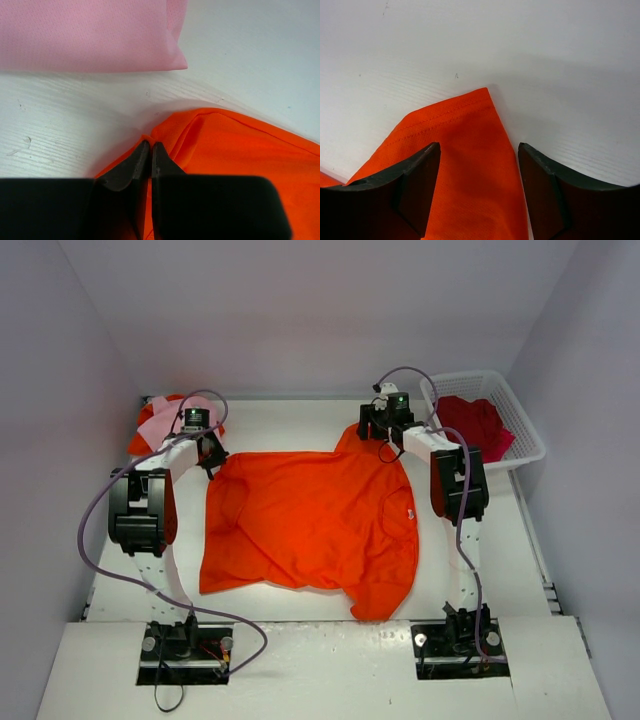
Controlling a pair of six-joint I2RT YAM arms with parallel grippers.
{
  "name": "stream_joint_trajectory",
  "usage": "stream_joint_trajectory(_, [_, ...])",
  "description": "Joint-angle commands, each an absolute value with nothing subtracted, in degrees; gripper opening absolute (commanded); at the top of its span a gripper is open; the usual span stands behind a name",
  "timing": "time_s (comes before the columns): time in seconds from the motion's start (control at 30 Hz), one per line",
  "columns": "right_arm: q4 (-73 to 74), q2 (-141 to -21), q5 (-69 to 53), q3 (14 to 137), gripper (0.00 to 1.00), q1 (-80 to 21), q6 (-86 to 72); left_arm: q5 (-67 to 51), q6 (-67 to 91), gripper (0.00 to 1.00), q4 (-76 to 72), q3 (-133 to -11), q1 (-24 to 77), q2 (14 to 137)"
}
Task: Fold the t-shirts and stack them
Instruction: Grap the side of the flattened tshirt furthest away from the robot with both arms
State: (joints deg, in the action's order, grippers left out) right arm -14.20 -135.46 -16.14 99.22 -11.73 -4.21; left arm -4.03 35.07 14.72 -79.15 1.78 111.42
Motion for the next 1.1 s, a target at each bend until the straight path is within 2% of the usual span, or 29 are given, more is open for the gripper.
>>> stream_joint_trajectory(0.0, [-15.4,-134.4,-16.3,101.7,0.59,-12.0,-4.0,-3.8,34.7,0.00,13.1,-79.9,1.8,107.7])
stream_joint_trajectory(0.1, [-15.4,-134.4,-16.5,101.5,0.53,-11.9,-4.1,-3.7,34.7,0.00,13.1,-79.8,1.8,107.6])
stream_joint_trajectory(0.2, [-15.5,-134.1,-16.3,101.3,0.42,-11.9,-4.2,-3.7,34.7,0.00,13.1,-79.8,1.8,107.2])
stream_joint_trajectory(0.3, [-15.4,-133.8,-16.1,100.8,0.24,-11.9,-4.4,-3.7,34.8,0.00,13.1,-79.6,1.9,106.9])
stream_joint_trajectory(0.43, [-15.4,-132.9,-15.6,100.1,0.13,-12.0,-4.3,-4.0,35.1,0.00,13.0,-79.2,1.9,106.3])
stream_joint_trajectory(0.53, [-15.5,-131.8,-15.0,99.4,0.01,-12.0,-4.4,-4.1,35.2,0.00,12.9,-78.8,1.9,105.6])
stream_joint_trajectory(1.07, [-14.7,-119.5,-13.6,92.2,0.00,-12.2,-5.4,-6.9,37.1,0.00,14.7,-77.7,2.5,97.0])
